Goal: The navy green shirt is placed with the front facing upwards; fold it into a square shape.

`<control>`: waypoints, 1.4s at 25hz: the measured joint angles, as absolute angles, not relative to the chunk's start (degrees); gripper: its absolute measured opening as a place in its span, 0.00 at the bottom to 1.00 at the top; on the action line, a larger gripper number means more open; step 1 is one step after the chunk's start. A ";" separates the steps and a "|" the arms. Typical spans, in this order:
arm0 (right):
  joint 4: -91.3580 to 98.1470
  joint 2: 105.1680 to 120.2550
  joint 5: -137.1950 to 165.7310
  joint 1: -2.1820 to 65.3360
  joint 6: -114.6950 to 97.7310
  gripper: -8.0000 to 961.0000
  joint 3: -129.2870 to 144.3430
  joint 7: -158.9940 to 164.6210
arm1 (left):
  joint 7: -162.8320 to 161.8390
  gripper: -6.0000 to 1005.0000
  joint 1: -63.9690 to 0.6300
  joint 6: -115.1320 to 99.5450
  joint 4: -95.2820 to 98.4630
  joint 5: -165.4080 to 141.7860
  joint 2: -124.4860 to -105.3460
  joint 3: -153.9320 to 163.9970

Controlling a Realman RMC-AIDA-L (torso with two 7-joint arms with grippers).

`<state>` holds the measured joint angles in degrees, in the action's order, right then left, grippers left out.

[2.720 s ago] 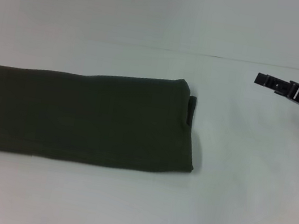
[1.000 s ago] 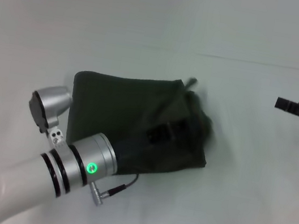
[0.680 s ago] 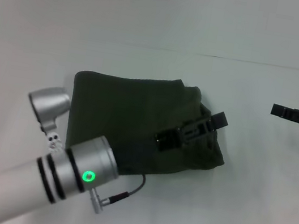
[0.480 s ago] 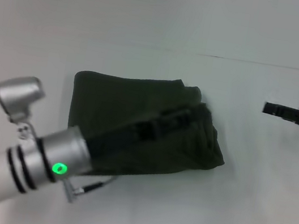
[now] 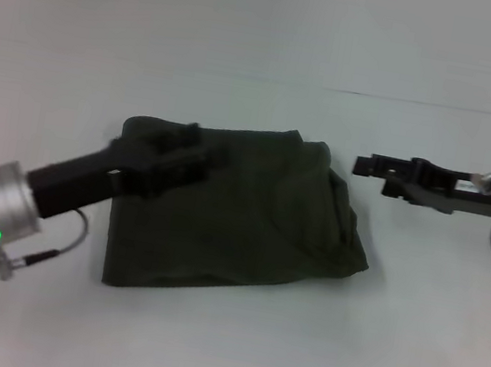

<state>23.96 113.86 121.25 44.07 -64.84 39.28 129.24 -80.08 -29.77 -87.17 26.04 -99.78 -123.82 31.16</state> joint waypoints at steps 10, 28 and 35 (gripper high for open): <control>19.73 115.06 120.94 44.64 -61.39 0.89 39.37 133.41 | -76.81 0.84 -26.48 -87.77 36.05 -106.44 -122.41 32.14; 18.30 116.55 116.92 43.32 -61.64 0.89 38.56 135.72 | -75.56 0.84 -26.54 -86.89 36.29 -106.19 -122.81 31.74; 18.28 116.47 116.89 42.26 -61.90 0.89 38.50 135.94 | -75.46 0.84 -26.69 -86.51 36.18 -106.16 -122.91 31.73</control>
<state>18.28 116.47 116.89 42.26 -61.90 38.50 135.94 -75.46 -26.69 -86.51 36.18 -106.16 -122.91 31.73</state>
